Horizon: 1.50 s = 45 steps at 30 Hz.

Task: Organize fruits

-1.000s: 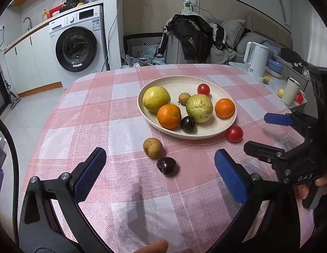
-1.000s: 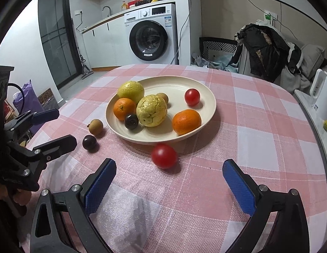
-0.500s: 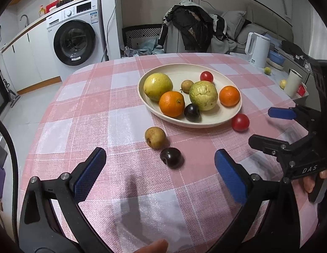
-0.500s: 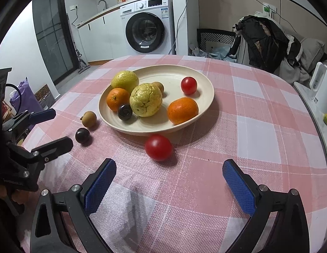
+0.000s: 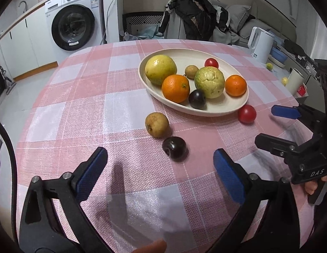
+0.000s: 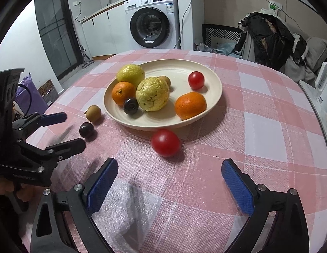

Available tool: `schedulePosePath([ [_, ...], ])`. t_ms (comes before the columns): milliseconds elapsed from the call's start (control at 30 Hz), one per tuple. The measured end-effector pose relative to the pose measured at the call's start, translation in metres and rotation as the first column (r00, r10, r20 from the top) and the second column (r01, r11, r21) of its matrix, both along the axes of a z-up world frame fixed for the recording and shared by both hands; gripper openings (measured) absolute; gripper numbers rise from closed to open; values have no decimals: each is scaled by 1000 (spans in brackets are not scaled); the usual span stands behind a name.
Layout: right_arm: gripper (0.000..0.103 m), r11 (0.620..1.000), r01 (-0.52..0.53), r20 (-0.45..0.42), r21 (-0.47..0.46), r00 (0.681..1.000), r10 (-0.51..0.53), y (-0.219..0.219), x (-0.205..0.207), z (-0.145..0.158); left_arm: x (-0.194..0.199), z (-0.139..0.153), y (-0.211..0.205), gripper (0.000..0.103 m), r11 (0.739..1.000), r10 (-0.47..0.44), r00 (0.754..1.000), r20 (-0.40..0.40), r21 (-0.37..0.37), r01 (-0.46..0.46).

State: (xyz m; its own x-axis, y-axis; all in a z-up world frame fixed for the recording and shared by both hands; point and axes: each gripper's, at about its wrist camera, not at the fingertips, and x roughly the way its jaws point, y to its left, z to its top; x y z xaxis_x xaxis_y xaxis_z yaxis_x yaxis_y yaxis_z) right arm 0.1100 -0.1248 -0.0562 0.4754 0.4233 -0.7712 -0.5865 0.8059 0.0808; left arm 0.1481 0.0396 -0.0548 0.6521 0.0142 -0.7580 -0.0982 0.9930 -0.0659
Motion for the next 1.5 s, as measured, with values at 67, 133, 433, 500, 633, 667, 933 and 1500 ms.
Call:
schedulePosePath([
  [67, 97, 1000, -6, -3, -3, 1000, 6, 2, 2, 0, 2, -3, 0, 91, 1000, -10, 1000, -13, -13, 10],
  [133, 91, 1000, -9, -6, -16, 1000, 8, 4, 5, -2, 6, -6, -1, 84, 1000, -18, 999, -35, -25, 18],
  [433, 71, 998, -11, -10, -70, 1000, 10, 15, 15, -9, 11, -10, -7, 68, 999, -41, 998, -47, -21, 40],
  [500, 68, 997, -16, -7, -75, 1000, 15, 17, 15, -10, 11, -10, -10, 66, 999, -47, 998, -48, -14, 46],
  [633, 54, 996, -33, 2, -78, 999, 34, 22, 15, -9, 12, -9, -13, 54, 999, -49, 998, -45, -4, 49],
  [667, 51, 996, -36, 4, -80, 999, 36, 23, 14, -9, 12, -9, -12, 53, 999, -49, 998, -43, -6, 49],
  [933, 31, 996, -45, 7, -74, 999, 46, 24, 14, -8, 13, -8, -9, 40, 999, -42, 998, -36, -20, 41],
  [1500, 30, 998, -65, 57, 3, 996, 64, 11, -6, 12, 9, -6, -4, 22, 997, -52, 999, -12, -61, 51],
])
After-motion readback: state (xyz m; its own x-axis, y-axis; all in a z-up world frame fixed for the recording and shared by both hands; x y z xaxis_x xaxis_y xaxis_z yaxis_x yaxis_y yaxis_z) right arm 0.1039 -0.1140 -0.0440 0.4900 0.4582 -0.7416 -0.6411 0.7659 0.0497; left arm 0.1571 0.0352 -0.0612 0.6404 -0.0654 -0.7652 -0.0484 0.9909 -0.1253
